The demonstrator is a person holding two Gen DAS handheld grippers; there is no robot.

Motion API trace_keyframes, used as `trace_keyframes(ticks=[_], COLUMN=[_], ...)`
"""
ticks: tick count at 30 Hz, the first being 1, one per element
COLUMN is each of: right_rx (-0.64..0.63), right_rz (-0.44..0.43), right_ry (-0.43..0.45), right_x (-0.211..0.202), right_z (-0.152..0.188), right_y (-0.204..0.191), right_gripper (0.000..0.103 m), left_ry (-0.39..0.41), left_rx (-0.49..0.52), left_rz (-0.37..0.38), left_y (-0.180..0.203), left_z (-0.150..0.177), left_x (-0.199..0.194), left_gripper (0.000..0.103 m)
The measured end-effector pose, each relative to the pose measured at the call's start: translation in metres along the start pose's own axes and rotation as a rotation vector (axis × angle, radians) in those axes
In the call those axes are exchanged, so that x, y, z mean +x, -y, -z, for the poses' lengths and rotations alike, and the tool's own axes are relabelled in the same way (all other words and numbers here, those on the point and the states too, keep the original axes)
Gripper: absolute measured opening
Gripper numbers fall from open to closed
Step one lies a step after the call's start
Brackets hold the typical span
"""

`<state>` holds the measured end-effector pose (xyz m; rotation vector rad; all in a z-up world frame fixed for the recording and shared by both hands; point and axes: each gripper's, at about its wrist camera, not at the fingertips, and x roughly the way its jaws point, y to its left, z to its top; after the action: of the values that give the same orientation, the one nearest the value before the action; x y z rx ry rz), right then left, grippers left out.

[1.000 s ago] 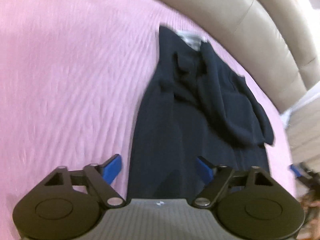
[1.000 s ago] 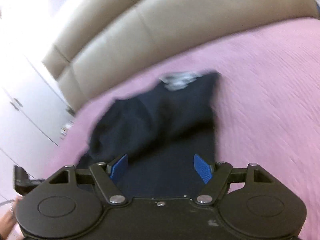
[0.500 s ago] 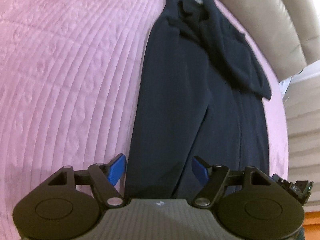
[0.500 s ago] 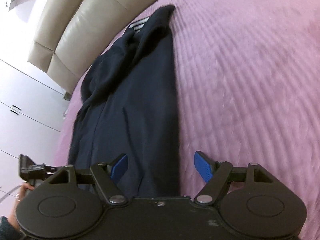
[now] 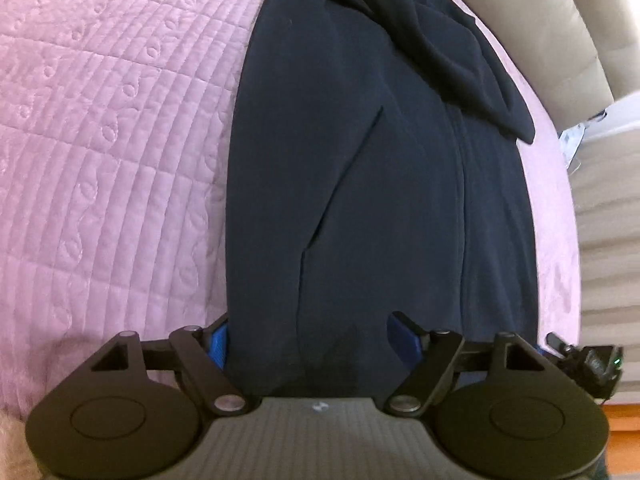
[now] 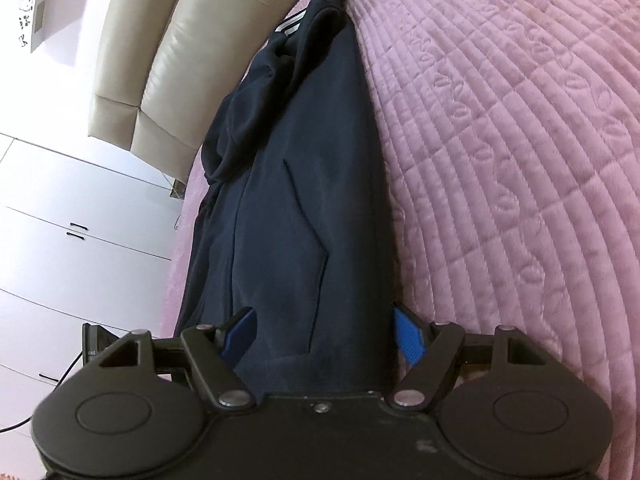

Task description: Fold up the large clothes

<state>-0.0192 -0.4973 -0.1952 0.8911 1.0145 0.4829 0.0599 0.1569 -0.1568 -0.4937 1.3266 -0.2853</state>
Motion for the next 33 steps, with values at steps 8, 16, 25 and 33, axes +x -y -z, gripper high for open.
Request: trace_keyframes(ticks=[8,16,25,33], right_rx=[-0.097,-0.126,-0.107,-0.075], right_rz=[0.040,0.037,0.014,0.013], right_ry=[-0.054,0.037,0.046,0.140], right_x=[0.008,-0.001,0.005,-0.006], right_z=[0.020,0.024,0.017,0.018], right_y=[-0.021,-0.041,-0.051,-0.052], right_gripper=[0.066,0.011,0.011,0.009], left_ry=[0.013,0.019,0.022,-0.018], left_rx=[0.017,0.068,0.085,0.129], left_rz=[-0.072,-0.141,-0.140,-0.104], left_y=[0.003,0.017,0.025,0.028], left_z=[0.015,0.020,0.019,0.016], left_x=[-0.007,0.003,0.016,0.025], left_gripper=[0.063,0.064,0.076,0.087])
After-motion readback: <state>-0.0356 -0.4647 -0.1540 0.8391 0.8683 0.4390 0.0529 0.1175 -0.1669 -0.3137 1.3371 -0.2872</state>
